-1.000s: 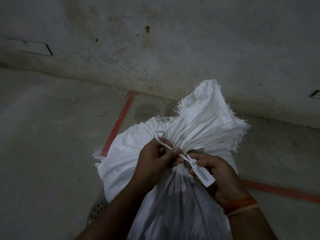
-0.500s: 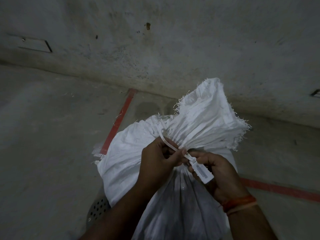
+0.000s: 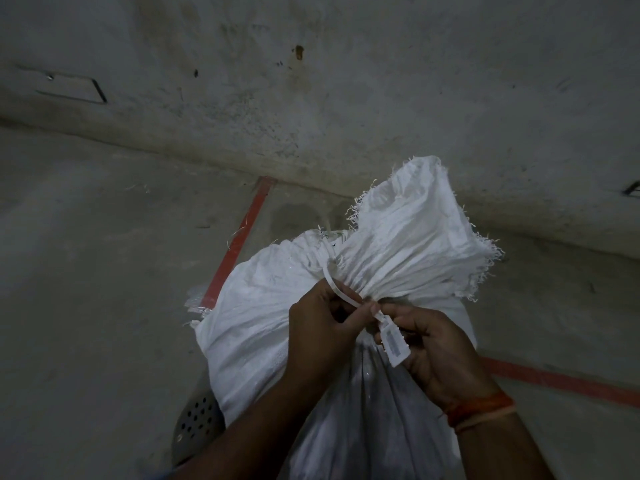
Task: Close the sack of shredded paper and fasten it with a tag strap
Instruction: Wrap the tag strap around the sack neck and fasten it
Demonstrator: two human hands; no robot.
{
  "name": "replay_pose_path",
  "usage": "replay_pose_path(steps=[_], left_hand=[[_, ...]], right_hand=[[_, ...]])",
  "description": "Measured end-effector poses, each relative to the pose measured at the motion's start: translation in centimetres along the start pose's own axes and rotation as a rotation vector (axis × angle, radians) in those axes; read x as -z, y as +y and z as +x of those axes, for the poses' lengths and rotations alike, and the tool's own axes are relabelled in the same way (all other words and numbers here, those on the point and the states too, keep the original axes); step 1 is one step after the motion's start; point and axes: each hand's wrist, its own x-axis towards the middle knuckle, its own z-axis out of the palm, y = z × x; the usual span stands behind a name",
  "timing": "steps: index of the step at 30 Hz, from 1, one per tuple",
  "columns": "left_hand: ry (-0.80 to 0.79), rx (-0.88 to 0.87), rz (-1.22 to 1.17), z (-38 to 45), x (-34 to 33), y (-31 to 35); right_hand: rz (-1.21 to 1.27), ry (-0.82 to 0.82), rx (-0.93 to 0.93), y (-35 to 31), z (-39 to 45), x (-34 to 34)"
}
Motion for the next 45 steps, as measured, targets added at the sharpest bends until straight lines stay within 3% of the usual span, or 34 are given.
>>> replay_pose_path(steps=[4, 11, 16, 23, 27, 32, 39, 45], left_hand=[[0.004, 0.045, -0.018, 0.4, 0.3, -0.2], [-0.115, 0.114, -0.122, 0.9, 0.9, -0.9], [-0.169, 0.115, -0.146, 0.9, 0.8, -0.8], [-0.13, 0.11, -0.116, 0.6, 0.6, -0.8], [-0.145, 0.25, -0.289, 1.0, 1.2, -0.8], [-0.245, 0.431, -0.44, 0.9, 1.2, -0.8], [-0.243, 0.736, -0.606, 1.0, 0.9, -0.6], [-0.149, 0.893, -0.806, 0.8, 1.2, -0.8]], right_hand=[[0.034, 0.029, 0.056, 0.5, 0.5, 0.0], [0.117, -0.127, 0.068, 0.0, -0.3, -0.6], [0.141, -0.126, 0.083, 0.2, -0.4, -0.8], [0.1, -0.141, 0.102, 0.1, -0.9, -1.3], [0.038, -0.138, 0.146, 0.5, -0.7, -1.1], [-0.464, 0.009, 0.414, 0.9, -0.8, -1.4], [-0.55, 0.176, 0.519, 1.9, 0.0, -1.4], [-0.531, 0.044, 0.436, 1.2, -0.4, -1.3]])
